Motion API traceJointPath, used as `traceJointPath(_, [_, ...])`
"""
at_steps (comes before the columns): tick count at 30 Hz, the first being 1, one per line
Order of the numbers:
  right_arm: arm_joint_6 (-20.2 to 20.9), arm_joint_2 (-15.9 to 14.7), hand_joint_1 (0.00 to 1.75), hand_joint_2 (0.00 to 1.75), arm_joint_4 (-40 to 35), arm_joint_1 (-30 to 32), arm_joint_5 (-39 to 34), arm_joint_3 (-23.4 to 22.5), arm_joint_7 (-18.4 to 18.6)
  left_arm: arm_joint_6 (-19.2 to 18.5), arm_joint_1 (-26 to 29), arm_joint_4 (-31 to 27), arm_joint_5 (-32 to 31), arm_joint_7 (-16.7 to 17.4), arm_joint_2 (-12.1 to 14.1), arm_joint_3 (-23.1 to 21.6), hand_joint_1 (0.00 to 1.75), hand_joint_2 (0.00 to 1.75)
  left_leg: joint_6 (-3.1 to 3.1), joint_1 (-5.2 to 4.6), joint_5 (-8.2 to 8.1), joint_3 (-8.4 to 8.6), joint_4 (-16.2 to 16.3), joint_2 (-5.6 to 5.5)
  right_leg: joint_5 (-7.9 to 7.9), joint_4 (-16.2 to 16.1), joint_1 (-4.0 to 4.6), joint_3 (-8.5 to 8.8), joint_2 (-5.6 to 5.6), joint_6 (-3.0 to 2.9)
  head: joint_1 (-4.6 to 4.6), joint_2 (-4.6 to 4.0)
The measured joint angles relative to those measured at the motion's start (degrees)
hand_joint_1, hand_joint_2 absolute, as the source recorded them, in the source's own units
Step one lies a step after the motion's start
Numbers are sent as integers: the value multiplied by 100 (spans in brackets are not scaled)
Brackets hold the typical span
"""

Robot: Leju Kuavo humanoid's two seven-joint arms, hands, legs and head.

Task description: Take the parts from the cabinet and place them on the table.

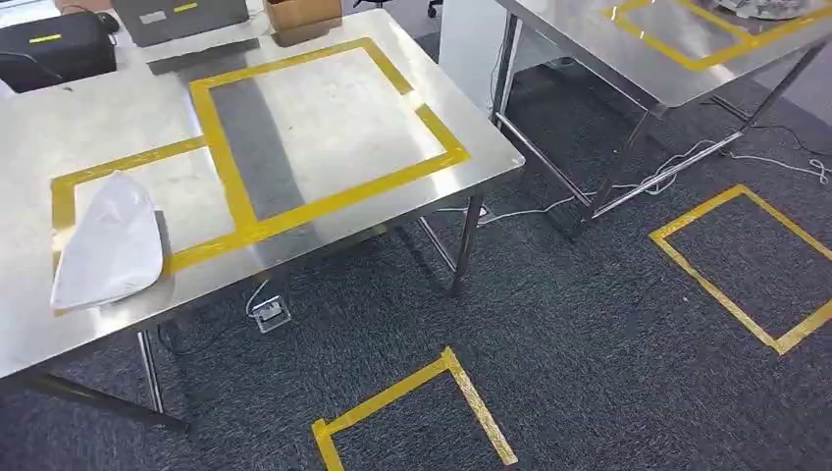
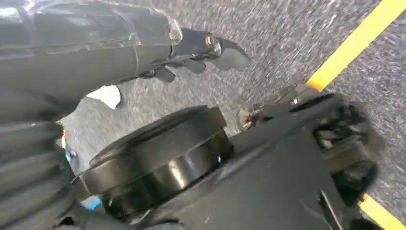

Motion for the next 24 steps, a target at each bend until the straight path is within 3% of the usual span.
traceJointPath(1, [0,7,0,0,0,1,0,0,0,2,1,2,0,0,7,-4,0,175,-53,60,247,219,-477,-179,-42,66,-26,-9,72,61,-31,0])
traceJointPath(2, [-2,-6,0,0,2,4,0,0,0,2,0,5,0,2,-2,-13,0,175,-112,112,95,268,-576,-637,-82,123,-18,-58,132,121,-108,0])
traceJointPath(3, [-2,-9,0,0,2,-20,0,2,2,2,-2,5,0,0,0,-18,0,175,-28,121,89,277,-637,-608,-99,225,-18,-133,207,163,-151,0])
traceJointPath(4, [0,-9,0,0,2,-31,0,2,2,9,10,7,0,4,4,-31,0,175,10,94,83,270,-619,-547,-70,196,-37,-148,281,190,-79,0])
traceJointPath(6, [-2,-2,0,0,2,-11,-2,2,2,11,21,22,2,9,13,-55,0,175,86,69,79,301,-617,-389,-29,152,-63,-155,445,255,-72,0])
traceJointPath(7, [-2,0,0,0,2,-2,-2,2,2,13,10,29,0,7,6,-57,0,175,133,107,87,325,-649,-266,-70,183,-75,-183,447,272,-73,0])
traceJointPath(8, [0,9,0,0,0,0,-2,2,2,13,2,33,0,4,11,-59,0,175,162,89,79,339,-651,-185,-171,367,-28,-260,94,280,-27,0])
traceJointPath(9, [-2,15,0,0,-2,-28,0,2,2,13,3,33,0,2,9,-68,0,175,197,69,63,346,-653,-69,-365,746,-21,-457,-136,297,52,0])
traceJointPath(11, [0,18,0,0,-2,-53,-2,2,2,13,16,42,0,15,20,-94,0,175,237,16,36,350,-652,154,-740,1645,-21,-922,-298,310,137,0])
traceJointPath(12, [2,22,0,0,-2,-45,-7,2,2,13,18,48,2,30,28,-101,0,175,257,-12,22,354,-651,261,-806,1963,-21,-1081,-320,300,150,0])
traceJointPath(13, [2,22,0,0,-2,-18,-9,4,2,13,14,53,18,39,29,-103,0,175,269,-34,5,370,-651,341,-709,1951,-19,-1077,-322,271,164,0])
traceJointPath(14, [2,24,0,0,-2,1,-15,4,2,13,4,55,28,48,31,-107,0,175,272,-60,-13,387,-651,402,-514,1714,-5,-957,-325,228,172,0])
traceJointPath(16, [2,20,0,0,0,13,-24,4,4,17,-17,55,66,46,31,-133,0,175,276,-103,-46,442,-658,514,-5,763,79,-485,-432,69,190,0])
traceJointPath(17, [2,15,0,0,0,7,-31,4,4,26,-25,55,76,39,24,-147,0,175,277,-91,-61,462,-682,568,-10,409,171,-303,-668,-59,183,0])
traceJointPath(18, [2,9,0,0,-2,-7,-35,4,22,31,-31,55,83,33,22,-149,0,175,252,-131,-70,463,-688,602,-44,305,203,-248,-754,-95,168,0])
traceJointPath(21, [2,-4,0,0,-2,2,-66,4,22,31,-33,55,90,31,2,-203,0,175,190,-112,-52,520,-772,757,-42,222,223,-247,-608,-123,188,0])
traceJointPath(22, [2,-6,0,0,0,16,-68,4,24,28,-35,48,92,31,2,-223,0,175,150,-139,-62,592,-843,778,6,75,201,-151,-552,-126,194,0])
traceJointPath(23, [4,9,0,0,-2,47,-68,4,24,28,-47,48,92,44,11,-241,0,175,125,-103,-140,583,-749,353,63,-41,149,-68,-525,-90,168,0])
traceJointPath(24, [4,15,0,0,2,39,-68,4,24,28,-51,50,96,46,13,-245,0,175,114,-92,-292,452,-491,55,82,-110,134,-26,-472,-103,140,0])
